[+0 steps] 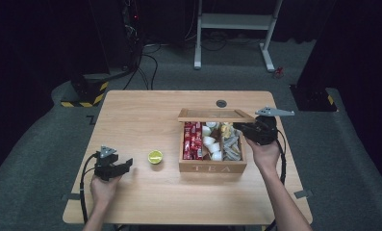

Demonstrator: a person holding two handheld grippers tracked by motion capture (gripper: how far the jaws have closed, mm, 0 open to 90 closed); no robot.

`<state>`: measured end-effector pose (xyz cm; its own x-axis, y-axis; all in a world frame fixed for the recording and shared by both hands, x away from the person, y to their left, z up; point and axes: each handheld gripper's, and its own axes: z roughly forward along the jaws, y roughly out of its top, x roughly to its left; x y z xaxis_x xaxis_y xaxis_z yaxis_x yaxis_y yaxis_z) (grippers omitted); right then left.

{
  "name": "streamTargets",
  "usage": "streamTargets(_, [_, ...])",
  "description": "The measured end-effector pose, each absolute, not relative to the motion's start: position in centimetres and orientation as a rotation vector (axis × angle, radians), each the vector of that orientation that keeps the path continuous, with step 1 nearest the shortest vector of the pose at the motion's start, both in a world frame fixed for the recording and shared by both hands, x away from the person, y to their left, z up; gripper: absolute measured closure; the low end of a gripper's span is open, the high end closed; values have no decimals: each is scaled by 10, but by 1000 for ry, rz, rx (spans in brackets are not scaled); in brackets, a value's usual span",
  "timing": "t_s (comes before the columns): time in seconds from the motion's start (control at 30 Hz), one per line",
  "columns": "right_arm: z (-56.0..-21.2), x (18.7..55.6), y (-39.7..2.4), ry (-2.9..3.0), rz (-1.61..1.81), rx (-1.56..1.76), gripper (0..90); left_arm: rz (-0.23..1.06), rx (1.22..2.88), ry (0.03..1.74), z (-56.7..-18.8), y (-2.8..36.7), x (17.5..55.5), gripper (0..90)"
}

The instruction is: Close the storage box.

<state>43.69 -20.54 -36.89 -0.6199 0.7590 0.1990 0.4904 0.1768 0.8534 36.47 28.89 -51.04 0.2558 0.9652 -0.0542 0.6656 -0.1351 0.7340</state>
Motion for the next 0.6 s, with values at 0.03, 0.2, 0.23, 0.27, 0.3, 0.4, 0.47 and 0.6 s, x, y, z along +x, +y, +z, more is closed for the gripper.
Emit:
streamTargets(0.03, [-369,437,-205,2185,1417,1202,855,591,1882,1482,-512,289,365,339])
streamTargets(0.2, [-369,436,-205,2184,1415,1205,855,590,1912,1497,-520,289,365,333])
streamTargets(0.23, [-370,436,-205,2183,1416,1214,856,591,1914,1499,-521,289,365,333])
streamTargets(0.27, [-370,435,-205,2181,1416,1212,856,594,1908,1499,-522,289,365,330])
streamTargets(0.3, [-371,436,-205,2181,1415,1203,856,595,1909,1497,-522,289,364,331])
streamTargets(0.4, [-372,434,-205,2181,1415,1214,856,607,1912,1487,-523,288,365,330])
streamTargets(0.47, [-373,433,-205,2180,1415,1216,856,635,1924,1473,-525,287,364,328])
streamTargets(0.6, [-375,432,-206,2177,1420,1212,856,662,1891,1463,-528,287,360,315])
